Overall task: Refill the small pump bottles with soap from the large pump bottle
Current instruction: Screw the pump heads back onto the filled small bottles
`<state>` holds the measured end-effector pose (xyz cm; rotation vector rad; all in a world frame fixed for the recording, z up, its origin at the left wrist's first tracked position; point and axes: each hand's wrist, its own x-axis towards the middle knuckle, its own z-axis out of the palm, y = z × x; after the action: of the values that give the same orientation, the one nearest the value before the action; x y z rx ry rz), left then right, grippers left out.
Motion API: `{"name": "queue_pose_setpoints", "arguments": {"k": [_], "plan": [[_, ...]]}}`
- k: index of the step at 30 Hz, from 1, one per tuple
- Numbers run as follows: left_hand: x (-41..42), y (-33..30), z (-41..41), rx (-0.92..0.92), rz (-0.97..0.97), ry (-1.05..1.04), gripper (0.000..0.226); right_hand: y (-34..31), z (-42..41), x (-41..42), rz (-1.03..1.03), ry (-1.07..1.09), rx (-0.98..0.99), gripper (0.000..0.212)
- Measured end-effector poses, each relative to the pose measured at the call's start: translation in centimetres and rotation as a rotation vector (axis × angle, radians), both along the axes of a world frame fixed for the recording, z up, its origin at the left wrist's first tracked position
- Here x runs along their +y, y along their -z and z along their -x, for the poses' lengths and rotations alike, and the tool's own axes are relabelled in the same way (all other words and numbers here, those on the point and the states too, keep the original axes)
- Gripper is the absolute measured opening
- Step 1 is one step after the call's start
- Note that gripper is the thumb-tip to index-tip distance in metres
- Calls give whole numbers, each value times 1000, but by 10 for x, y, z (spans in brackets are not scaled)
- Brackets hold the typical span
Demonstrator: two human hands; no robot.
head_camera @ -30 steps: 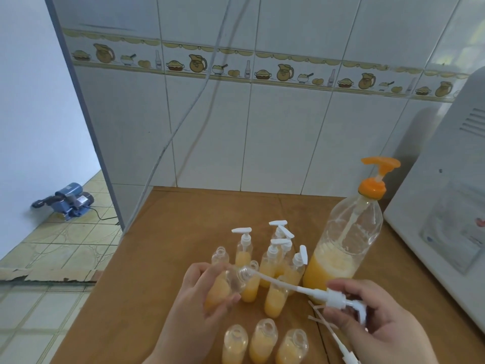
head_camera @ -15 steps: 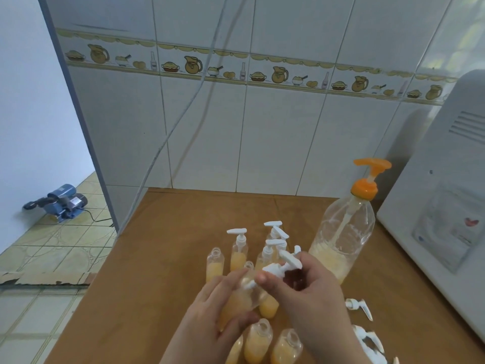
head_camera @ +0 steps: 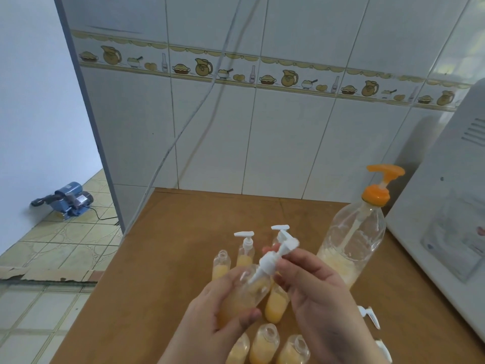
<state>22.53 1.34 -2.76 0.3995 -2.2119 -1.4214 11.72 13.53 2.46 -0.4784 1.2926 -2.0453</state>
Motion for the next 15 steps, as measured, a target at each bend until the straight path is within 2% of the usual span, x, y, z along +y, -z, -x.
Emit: {"name": "queue_pose_setpoints", "arguments": {"k": [3, 8, 11, 13, 15], "plan": [[3, -1, 0, -31, -10, 43, 75, 0, 2, -1, -50, 34, 5, 51], [2, -2, -1, -30, -78, 42, 73, 7, 7, -1, 35, 39, -73, 54], [2, -2, 0, -43, -79, 46, 74, 10, 8, -1, -21, 42, 26, 62], [4, -3, 1, -59, -79, 44, 70, 7, 7, 1, -3, -35, 26, 66], [4, -5, 2, -69, -75, 38, 68, 6, 6, 0, -2, -21, 22, 67]]}}
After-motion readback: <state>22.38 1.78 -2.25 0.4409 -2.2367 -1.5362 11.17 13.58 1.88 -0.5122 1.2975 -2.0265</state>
